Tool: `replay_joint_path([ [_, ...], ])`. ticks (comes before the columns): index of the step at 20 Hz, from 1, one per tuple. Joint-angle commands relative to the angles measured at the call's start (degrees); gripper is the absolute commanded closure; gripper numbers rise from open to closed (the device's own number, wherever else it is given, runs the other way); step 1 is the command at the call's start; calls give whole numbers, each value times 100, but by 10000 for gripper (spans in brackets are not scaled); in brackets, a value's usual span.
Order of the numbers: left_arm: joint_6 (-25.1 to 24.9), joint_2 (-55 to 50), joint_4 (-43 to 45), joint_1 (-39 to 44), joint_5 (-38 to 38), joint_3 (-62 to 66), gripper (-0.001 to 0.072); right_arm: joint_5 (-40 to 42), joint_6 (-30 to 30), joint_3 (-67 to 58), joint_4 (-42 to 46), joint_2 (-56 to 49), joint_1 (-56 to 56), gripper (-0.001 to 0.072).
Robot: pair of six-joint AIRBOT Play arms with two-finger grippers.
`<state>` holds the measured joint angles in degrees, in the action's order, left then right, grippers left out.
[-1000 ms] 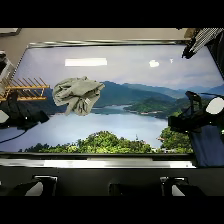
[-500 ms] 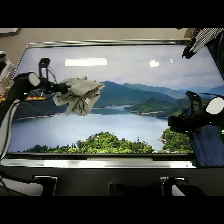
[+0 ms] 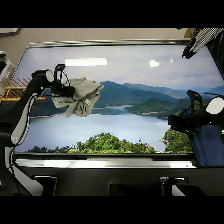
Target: Fold the clothes and pants, and hang the long-sleeved shirts on hangers.
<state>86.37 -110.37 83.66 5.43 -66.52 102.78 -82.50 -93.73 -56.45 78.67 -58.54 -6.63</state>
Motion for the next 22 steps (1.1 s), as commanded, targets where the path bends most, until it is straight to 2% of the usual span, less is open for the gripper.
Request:
replay_joint_path([
  [1,111,378,-621,105,-973,170,697,-153,-162,-2,2,4,4,663],
  [5,538,933,-1672,951,-1471,170,697,-682,20,-2,7,42,4,663],
  [9,1364,798,-1753,2551,-1373,168,696,-1226,138,-2,337,494,4,664],
  [12,1626,472,-1725,3501,-1147,155,697,-1510,271,-2,892,1093,4,666],
  [15,1670,98,-1725,3871,-1034,155,695,-1530,313,-2,1200,1685,4,666],
  [17,1650,46,-1729,3788,-1036,164,683,-1416,308,0,1176,1941,4,655],
  [18,1650,114,-1729,3663,-1051,179,583,-1333,293,0,1084,2002,4,573],
  [19,1622,254,-1727,3473,-1073,186,413,-1268,234,-2,911,2022,4,430],
  [20,1513,446,-1716,3241,-1137,186,280,-1161,44,-2,614,2002,4,346],
  [22,1335,903,-1652,2702,-1377,184,246,-793,-511,-17,-186,1814,4,349],
])
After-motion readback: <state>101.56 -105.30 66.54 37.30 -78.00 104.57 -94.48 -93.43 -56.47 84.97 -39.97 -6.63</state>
